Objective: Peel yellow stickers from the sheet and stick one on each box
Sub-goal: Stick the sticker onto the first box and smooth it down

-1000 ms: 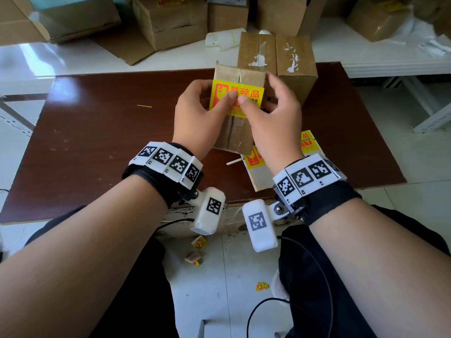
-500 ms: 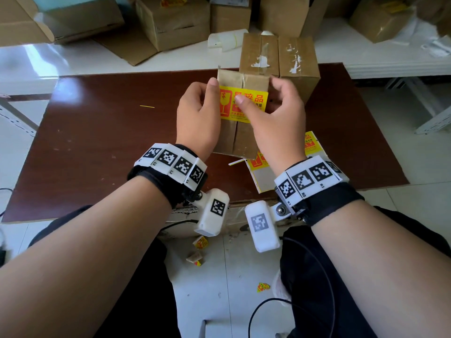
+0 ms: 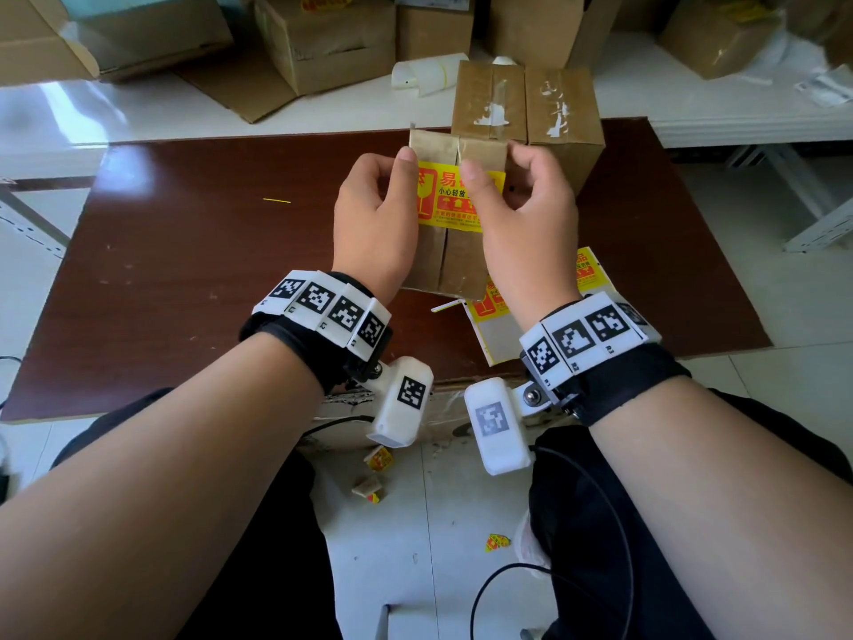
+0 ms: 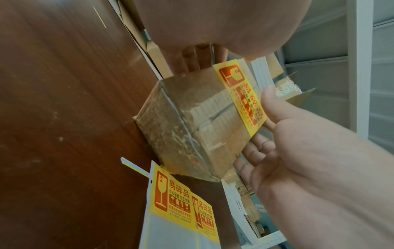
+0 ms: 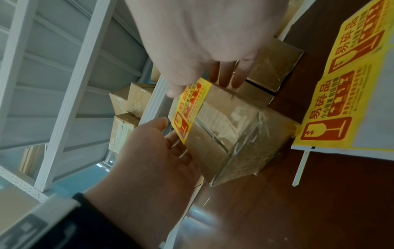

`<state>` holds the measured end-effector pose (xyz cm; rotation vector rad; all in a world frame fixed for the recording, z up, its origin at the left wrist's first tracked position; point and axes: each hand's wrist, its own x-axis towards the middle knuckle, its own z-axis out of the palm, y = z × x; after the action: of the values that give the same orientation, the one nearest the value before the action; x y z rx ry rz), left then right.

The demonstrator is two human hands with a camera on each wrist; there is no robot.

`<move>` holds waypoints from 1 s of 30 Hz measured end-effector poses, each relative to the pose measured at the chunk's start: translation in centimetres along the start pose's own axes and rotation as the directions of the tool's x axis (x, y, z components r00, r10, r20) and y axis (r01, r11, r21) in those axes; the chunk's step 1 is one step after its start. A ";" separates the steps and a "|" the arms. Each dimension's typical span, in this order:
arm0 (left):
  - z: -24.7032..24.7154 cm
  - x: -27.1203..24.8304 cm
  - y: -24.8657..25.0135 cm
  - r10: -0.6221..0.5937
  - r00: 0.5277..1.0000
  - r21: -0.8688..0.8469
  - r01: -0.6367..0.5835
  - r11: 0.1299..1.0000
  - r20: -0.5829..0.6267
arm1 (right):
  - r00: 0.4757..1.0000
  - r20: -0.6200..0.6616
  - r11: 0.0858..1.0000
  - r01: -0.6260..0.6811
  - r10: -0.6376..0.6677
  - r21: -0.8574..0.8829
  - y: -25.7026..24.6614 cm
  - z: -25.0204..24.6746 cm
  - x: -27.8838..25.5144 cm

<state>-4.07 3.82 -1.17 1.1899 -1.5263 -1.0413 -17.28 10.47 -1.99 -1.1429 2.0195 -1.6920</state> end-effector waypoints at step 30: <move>-0.3 0.1 -0.6 0.019 1.000 0.001 -0.019 1.000 -0.020 | 0.998 0.063 0.990 -0.039 0.031 0.137 0.8 0.3 0.4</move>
<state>-3.68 3.60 -1.65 1.1805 -1.5196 -1.0130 -17.67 10.00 -2.66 -1.0927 1.8436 -1.7286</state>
